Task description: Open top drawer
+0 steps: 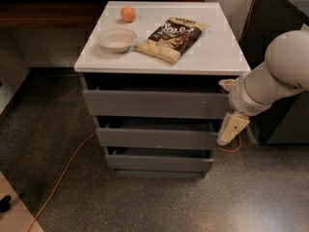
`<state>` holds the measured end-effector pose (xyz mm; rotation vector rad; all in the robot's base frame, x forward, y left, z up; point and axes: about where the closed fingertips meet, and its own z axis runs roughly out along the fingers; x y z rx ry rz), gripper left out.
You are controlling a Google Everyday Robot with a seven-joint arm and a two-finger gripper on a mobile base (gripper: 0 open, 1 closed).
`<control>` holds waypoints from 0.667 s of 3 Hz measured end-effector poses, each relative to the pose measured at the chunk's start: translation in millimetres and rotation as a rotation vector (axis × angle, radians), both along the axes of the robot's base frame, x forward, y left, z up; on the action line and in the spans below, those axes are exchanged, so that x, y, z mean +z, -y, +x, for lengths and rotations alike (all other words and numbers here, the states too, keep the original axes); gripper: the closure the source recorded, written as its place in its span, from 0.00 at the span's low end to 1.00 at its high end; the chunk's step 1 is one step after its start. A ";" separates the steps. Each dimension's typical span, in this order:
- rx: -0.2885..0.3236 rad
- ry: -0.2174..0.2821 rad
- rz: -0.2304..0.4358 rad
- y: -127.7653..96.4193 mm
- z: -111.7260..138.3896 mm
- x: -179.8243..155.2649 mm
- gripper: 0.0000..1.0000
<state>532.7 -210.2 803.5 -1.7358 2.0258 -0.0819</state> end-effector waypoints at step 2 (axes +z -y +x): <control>0.067 0.015 0.072 -23.2 27.2 -63.1 0.00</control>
Offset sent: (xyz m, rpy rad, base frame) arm 0.0601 0.0315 -0.1068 0.0687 -0.0404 0.1016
